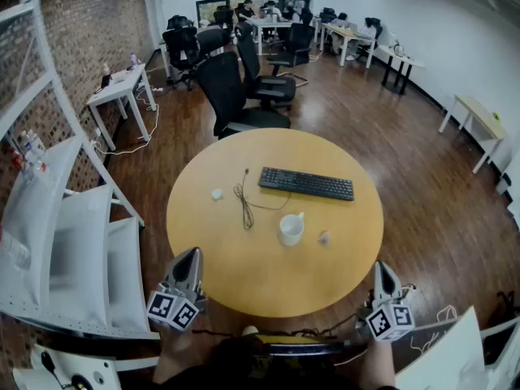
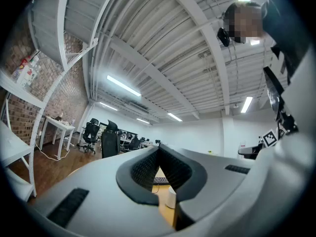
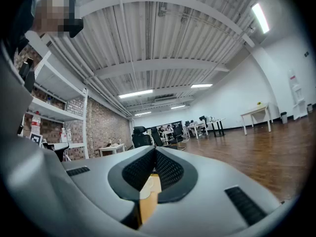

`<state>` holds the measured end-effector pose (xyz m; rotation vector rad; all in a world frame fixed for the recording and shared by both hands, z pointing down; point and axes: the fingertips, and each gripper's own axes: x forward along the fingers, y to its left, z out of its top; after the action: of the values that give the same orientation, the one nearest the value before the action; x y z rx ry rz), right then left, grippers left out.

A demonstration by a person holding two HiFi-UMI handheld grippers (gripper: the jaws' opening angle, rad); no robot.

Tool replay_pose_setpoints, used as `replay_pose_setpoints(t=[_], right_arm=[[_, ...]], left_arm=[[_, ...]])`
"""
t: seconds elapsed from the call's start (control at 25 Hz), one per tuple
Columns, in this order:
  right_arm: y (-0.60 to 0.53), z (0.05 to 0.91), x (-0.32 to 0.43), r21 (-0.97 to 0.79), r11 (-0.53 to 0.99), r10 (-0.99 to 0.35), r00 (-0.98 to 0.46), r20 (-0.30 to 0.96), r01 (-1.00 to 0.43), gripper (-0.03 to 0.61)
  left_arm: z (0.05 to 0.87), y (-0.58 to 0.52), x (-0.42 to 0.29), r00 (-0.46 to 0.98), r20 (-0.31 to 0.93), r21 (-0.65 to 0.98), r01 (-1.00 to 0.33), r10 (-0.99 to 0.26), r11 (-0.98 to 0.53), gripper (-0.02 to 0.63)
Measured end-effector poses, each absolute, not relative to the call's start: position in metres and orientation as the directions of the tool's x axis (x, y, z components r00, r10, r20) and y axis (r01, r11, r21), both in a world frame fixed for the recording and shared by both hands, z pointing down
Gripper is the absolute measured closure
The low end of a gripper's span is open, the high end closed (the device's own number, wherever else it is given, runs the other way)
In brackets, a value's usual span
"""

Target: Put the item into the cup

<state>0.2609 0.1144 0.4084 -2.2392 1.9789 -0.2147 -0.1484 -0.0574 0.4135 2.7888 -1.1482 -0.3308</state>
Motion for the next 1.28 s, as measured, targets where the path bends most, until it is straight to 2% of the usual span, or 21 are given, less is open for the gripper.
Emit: replay_pose_setpoints(t=[0.2, 0.52, 0.88, 1.28], right_arm=[[0.1, 0.429, 0.26, -0.204, -0.108, -0.994, 0.109, 0.004, -0.973, 0.577], [0.087, 0.431, 0.246, -0.178, -0.175, -0.985, 0.171, 0.037, -0.968, 0.577], [0.04, 0.425, 0.234, -0.102, -0.132, -0.99, 0.126, 0.07, -0.986, 0.577], [-0.006, 0.44, 0.263, -0.132, -0.113, -0.992, 0.104, 0.077, -0.985, 0.577]], left_arm=[[0.414, -0.077, -0.148, 0.707, -0.159, 0.177, -0.666, -0.689, -0.724, 0.614], [0.414, -0.097, -0.146, 0.759, -0.145, 0.15, -0.617, -0.635, -0.772, 0.614], [0.42, -0.132, -0.146, 0.741, -0.134, 0.193, -0.632, -0.658, -0.751, 0.614], [0.42, -0.152, -0.139, 0.714, -0.106, 0.171, -0.672, -0.692, -0.72, 0.614]])
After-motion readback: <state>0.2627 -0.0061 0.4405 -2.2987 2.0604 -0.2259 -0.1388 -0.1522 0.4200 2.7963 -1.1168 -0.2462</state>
